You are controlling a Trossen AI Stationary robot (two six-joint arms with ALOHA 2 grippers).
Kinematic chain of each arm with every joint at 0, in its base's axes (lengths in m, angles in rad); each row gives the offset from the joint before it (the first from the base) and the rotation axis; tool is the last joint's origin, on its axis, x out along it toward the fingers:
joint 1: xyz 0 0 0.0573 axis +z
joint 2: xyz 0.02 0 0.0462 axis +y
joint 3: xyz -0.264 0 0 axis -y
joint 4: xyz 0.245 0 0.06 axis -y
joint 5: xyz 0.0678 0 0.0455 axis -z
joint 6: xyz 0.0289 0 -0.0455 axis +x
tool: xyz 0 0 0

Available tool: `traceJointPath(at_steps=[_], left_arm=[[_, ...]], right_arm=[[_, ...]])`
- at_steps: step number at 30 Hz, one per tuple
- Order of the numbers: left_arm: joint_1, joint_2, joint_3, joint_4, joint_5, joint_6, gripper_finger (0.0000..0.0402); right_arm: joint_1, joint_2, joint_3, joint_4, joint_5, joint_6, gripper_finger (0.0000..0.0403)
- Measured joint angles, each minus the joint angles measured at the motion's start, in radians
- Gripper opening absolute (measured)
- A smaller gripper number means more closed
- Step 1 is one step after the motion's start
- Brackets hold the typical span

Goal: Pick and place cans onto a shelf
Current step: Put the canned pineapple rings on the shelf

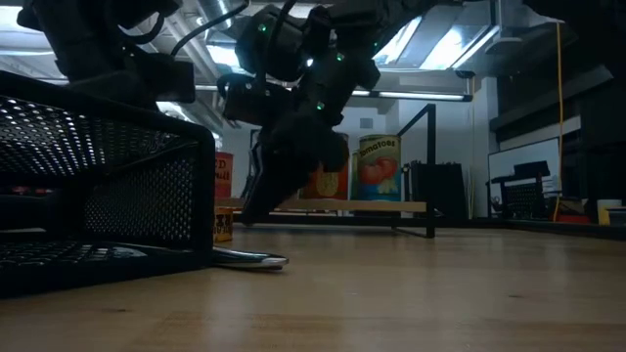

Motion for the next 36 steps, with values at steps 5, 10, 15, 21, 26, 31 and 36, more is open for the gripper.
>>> traceJointPath(at_steps=[5,10,15,21,26,31,36], left_arm=[[0.0,0.0,0.0,-0.014,0.018,0.0,0.0006],[0.0,0.02,0.0,-0.019,0.025,-0.001,0.0001],[0.0,0.096,0.0,-0.003,0.024,0.0,0.0006],[0.007,0.174,0.001,0.081,-0.004,0.011,0.0002],[0.024,0.179,0.001,0.115,-0.011,0.008,0.0003],[0.026,0.156,-0.001,0.117,-0.047,0.012,0.0002],[0.027,0.112,-0.002,0.112,-0.072,0.018,0.0002]], right_arm=[[0.0,-0.001,-0.006,0.001,0.0,0.017,0.0058],[0.0,-0.001,-0.005,0.001,0.0,0.017,0.0058],[0.0,-0.005,-0.003,0.004,0.0,0.016,0.0058],[0.0,-0.005,-0.003,0.047,0.0,0.015,0.0058],[0.0,-0.005,-0.002,0.039,0.0,0.015,0.0058],[0.0,-0.005,-0.003,0.037,-0.005,0.016,0.0058],[0.001,-0.005,-0.003,0.032,-0.005,0.017,0.0058]])
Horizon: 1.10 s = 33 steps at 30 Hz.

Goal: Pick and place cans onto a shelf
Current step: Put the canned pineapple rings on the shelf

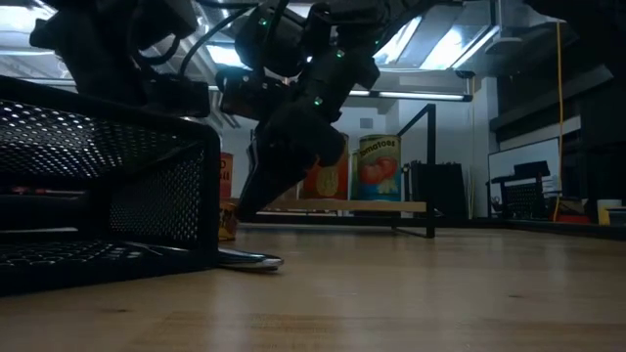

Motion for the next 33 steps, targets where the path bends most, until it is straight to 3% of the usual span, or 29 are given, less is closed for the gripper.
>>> traceJointPath(at_steps=[10,20,30,33], left_arm=[[0.0,-0.02,0.0,0.04,0.001,0.017,0.0001],[0.002,-0.021,0.004,0.221,0.041,0.114,0.0001],[0.002,-0.021,0.004,0.09,0.01,0.089,0.0002],[0.002,-0.021,0.003,0.069,-0.016,0.07,0.0001]], right_arm=[[0.001,0.0,0.0,-0.007,-0.005,0.0,0.0058],[-0.001,-0.001,0.0,-0.002,0.009,0.0,0.0058],[0.003,-0.022,0.001,-0.06,0.009,0.0,0.0058],[0.003,-0.03,0.002,-0.058,0.063,0.0,0.0058]])
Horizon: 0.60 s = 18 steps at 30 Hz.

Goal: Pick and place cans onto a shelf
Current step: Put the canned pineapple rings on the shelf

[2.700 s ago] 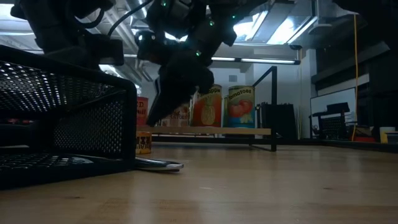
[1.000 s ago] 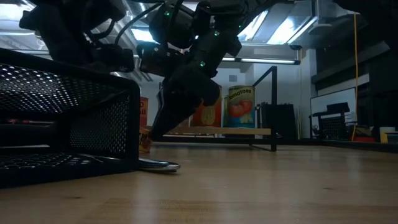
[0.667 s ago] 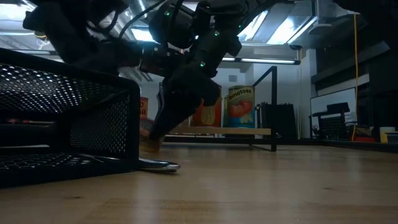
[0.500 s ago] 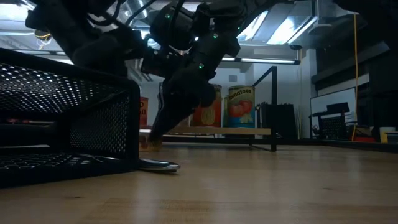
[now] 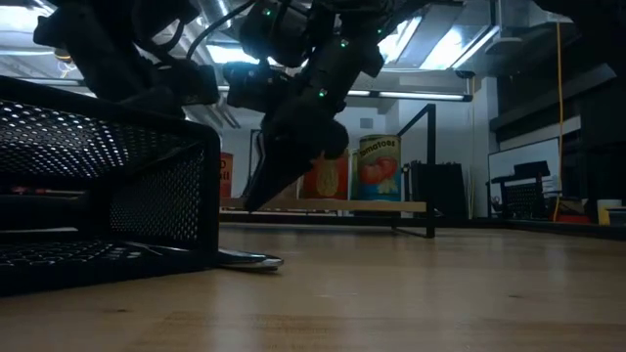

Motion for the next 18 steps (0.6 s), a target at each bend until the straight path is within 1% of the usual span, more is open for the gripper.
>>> traceJointPath(at_steps=[3,9,18], left_arm=[[0.0,0.0,0.0,-0.007,-0.016,-0.001,0.0002],[0.0,-0.001,0.0,-0.073,-0.014,-0.009,0.0002],[0.001,-0.013,0.001,-0.158,0.103,-0.002,0.0006]], right_arm=[[-0.004,0.0,0.0,0.009,0.044,0.0,0.0058],[-0.021,0.023,0.0,0.019,0.046,0.033,0.0058],[-0.022,0.023,0.0,0.057,0.045,0.033,0.0058]])
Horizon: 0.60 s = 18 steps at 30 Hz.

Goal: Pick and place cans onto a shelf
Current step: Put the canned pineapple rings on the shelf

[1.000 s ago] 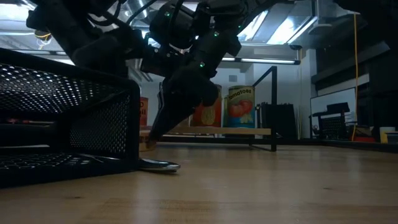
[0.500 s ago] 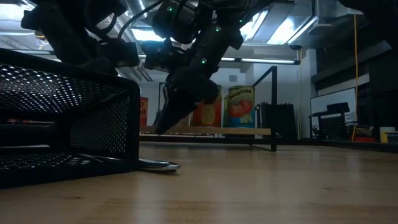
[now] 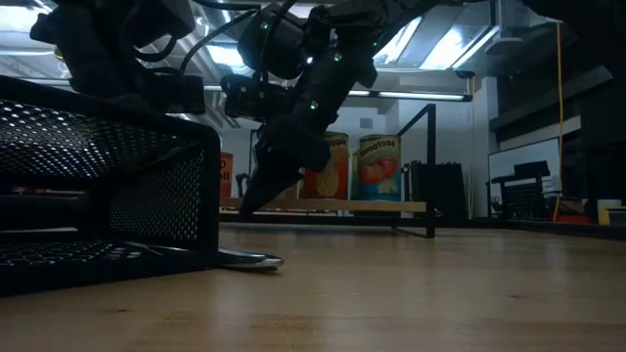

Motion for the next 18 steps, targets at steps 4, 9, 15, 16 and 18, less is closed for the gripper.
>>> traceJointPath(at_steps=[4,9,15,16,18], left_arm=[[0.0,-0.001,0.001,-0.01,0.007,0.0,0.0014],[0.006,0.0,0.0,0.0,0.003,0.0,0.0037],[0.013,0.0,0.02,-0.011,0.013,0.033,0.0081],[0.013,0.0,0.03,-0.018,0.019,0.052,0.0086],[0.013,0.0,0.056,-0.02,0.023,0.089,0.0093]], right_arm=[[0.0,0.0,0.0,0.005,0.0,0.001,0.0058],[0.0,0.0,0.0,0.005,-0.001,0.001,0.0058],[0.0,0.0,0.0,0.004,-0.001,0.0,0.0058],[0.0,0.0,0.0,0.003,-0.001,0.0,0.0058],[0.0,0.0,0.0,0.004,-0.001,-0.001,0.0058]])
